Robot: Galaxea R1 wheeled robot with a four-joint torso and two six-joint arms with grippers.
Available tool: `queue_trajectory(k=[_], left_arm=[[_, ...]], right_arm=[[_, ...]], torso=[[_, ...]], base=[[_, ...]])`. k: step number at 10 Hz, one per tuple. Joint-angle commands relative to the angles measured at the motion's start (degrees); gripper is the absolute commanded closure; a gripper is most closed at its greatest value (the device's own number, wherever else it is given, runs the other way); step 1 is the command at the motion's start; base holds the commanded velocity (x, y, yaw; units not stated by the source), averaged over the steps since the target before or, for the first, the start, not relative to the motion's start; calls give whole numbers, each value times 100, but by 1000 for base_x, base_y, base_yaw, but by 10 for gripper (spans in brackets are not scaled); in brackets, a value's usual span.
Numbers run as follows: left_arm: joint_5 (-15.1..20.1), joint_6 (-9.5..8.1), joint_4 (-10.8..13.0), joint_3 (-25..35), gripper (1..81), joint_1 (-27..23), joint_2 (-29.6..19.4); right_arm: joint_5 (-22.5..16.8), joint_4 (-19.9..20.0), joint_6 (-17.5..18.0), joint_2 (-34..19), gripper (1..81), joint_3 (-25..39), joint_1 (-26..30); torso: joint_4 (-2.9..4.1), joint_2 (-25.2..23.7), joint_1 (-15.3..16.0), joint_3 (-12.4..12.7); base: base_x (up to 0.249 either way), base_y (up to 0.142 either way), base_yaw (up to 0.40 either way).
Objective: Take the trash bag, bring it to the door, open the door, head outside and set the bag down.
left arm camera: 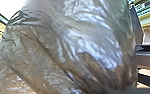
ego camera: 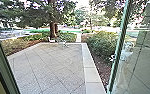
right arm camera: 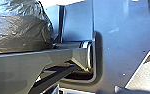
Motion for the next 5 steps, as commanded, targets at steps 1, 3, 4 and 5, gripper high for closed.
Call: queue_trajectory(k=[1, 3, 4, 5], left_arm=[[304, 15, 47, 6, 811, -350, -24], [304, 15, 39, 6, 811, -350, -24], [304, 15, 38, 6, 811, -350, -24], [304, 15, 47, 6, 811, -350, -24]], right_arm=[[-365, -60, -67, 47, 10, 58, 239], [-365, -61, -58, 47, 10, 50, 239], [-365, -69, -67, 47, 10, 50, 239], [-365, -69, -67, 47, 10, 58, 248]], torso=[[0, 0, 7, 0], [0, 6, 13, -2], [0, 2, 7, 0], [0, 0, 7, 0]], base=[[85, 0, 0], [86, 0, 0], [87, 0, 0], [88, 0, 0]])
